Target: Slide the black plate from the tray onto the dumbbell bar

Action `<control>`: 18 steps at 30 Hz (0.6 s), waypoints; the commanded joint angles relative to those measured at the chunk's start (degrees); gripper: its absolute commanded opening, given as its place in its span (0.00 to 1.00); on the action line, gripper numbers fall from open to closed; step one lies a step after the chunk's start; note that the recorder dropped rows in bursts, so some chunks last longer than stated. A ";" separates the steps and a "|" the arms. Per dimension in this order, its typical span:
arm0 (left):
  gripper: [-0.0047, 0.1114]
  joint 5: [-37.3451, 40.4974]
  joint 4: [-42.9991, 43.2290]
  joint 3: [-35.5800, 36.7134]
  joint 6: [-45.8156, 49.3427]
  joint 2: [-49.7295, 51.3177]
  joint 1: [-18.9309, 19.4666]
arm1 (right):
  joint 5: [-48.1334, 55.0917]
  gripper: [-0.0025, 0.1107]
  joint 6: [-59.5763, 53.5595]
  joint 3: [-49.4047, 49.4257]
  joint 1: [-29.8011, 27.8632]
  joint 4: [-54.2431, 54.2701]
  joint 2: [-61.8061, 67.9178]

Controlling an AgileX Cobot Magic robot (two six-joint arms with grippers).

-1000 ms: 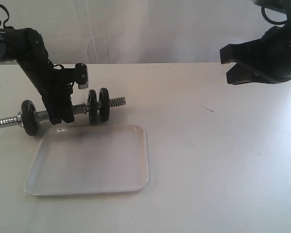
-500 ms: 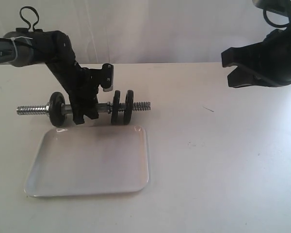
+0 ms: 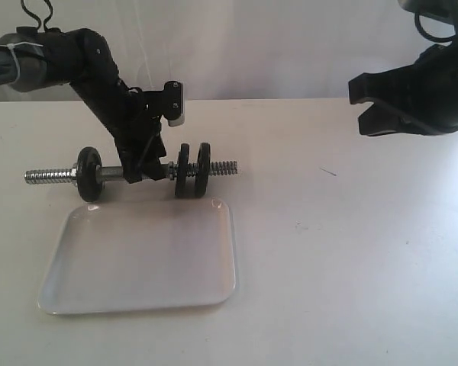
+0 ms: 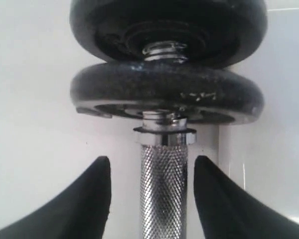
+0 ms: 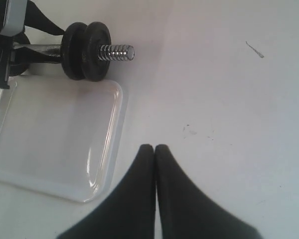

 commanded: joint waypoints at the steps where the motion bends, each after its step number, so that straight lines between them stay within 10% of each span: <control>1: 0.52 0.13 -1.59 -0.11 -0.44 -1.32 -0.15 | -1.24 0.02 -0.83 0.28 0.07 -0.09 -0.36; 11: 0.48 0.85 -1.24 -0.11 -3.93 -6.14 -0.15 | -2.52 0.02 -0.83 0.28 0.07 -0.09 -0.36; 18: 0.04 5.73 -0.82 -0.11 -25.28 -10.80 2.46 | -14.47 0.02 -0.34 2.72 0.07 -0.09 -0.36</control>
